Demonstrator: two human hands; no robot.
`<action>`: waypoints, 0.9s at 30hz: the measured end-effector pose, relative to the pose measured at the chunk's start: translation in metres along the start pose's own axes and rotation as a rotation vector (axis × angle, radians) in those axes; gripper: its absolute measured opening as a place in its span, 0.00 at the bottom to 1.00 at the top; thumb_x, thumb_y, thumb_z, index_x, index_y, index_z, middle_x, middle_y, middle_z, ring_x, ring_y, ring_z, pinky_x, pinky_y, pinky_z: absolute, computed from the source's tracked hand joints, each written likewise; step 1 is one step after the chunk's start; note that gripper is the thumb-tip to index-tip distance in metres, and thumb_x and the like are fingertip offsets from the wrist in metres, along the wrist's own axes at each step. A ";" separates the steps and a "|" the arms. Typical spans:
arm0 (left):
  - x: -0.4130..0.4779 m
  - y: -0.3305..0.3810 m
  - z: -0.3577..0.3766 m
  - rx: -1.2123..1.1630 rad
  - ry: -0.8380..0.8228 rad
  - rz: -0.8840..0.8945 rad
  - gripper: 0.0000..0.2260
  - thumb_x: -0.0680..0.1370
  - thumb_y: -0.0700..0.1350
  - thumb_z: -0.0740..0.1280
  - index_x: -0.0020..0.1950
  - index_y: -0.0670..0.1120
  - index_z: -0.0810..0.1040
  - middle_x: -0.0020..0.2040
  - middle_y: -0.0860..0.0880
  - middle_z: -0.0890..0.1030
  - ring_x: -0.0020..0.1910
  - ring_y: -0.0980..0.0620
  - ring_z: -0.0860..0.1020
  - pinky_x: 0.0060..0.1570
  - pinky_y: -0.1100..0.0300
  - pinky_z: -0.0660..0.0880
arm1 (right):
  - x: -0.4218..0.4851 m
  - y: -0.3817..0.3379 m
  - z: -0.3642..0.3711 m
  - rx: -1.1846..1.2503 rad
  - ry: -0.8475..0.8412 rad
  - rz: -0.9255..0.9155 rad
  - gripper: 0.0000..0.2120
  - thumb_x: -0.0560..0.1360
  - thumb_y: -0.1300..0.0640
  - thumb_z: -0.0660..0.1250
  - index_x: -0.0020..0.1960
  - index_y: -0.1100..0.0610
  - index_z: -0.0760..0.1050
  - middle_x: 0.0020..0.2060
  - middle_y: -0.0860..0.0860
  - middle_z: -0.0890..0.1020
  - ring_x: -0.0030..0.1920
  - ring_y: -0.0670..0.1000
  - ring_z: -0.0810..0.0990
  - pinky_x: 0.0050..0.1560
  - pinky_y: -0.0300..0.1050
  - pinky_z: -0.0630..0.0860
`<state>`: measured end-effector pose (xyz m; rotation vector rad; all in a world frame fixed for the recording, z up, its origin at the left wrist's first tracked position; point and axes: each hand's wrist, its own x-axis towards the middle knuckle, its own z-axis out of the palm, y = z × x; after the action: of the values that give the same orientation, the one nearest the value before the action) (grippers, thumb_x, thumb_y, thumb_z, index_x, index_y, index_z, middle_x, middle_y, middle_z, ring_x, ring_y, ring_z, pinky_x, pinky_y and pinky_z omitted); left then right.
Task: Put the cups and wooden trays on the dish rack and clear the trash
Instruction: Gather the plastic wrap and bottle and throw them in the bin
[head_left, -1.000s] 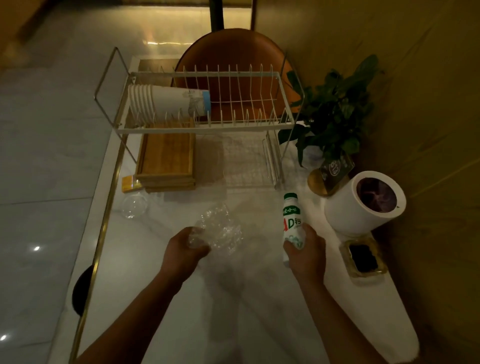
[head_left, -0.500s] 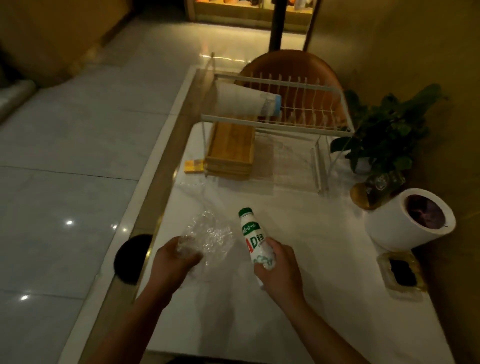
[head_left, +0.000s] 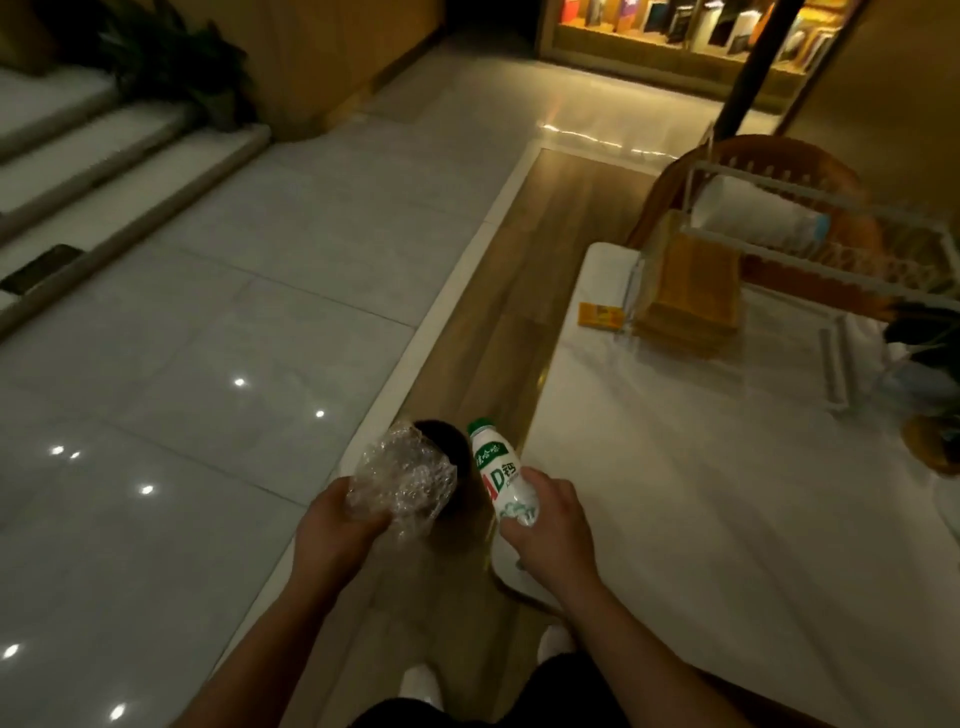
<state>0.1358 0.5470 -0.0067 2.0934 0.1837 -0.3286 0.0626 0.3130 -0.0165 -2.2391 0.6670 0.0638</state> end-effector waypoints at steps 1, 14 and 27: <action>-0.001 -0.007 -0.011 0.017 0.013 -0.004 0.15 0.69 0.45 0.77 0.53 0.53 0.79 0.45 0.54 0.83 0.43 0.54 0.82 0.44 0.51 0.80 | -0.002 -0.008 0.008 -0.018 -0.015 -0.009 0.34 0.67 0.51 0.73 0.71 0.47 0.66 0.60 0.51 0.71 0.56 0.52 0.74 0.52 0.47 0.77; 0.040 -0.060 -0.070 0.089 0.082 -0.179 0.17 0.70 0.46 0.75 0.57 0.54 0.77 0.45 0.54 0.81 0.41 0.50 0.81 0.36 0.51 0.80 | 0.028 -0.052 0.085 -0.131 -0.176 -0.056 0.30 0.69 0.47 0.73 0.68 0.48 0.70 0.60 0.52 0.74 0.59 0.53 0.75 0.54 0.47 0.77; 0.198 -0.056 -0.045 0.428 -0.105 -0.098 0.17 0.70 0.46 0.74 0.58 0.48 0.78 0.38 0.59 0.78 0.35 0.63 0.74 0.32 0.66 0.69 | 0.155 -0.056 0.149 -0.235 -0.268 0.061 0.25 0.67 0.46 0.73 0.62 0.49 0.72 0.57 0.53 0.76 0.56 0.55 0.75 0.51 0.48 0.77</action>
<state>0.3174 0.6146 -0.0906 2.4853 0.1644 -0.5764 0.2468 0.3805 -0.1209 -2.3740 0.6055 0.4861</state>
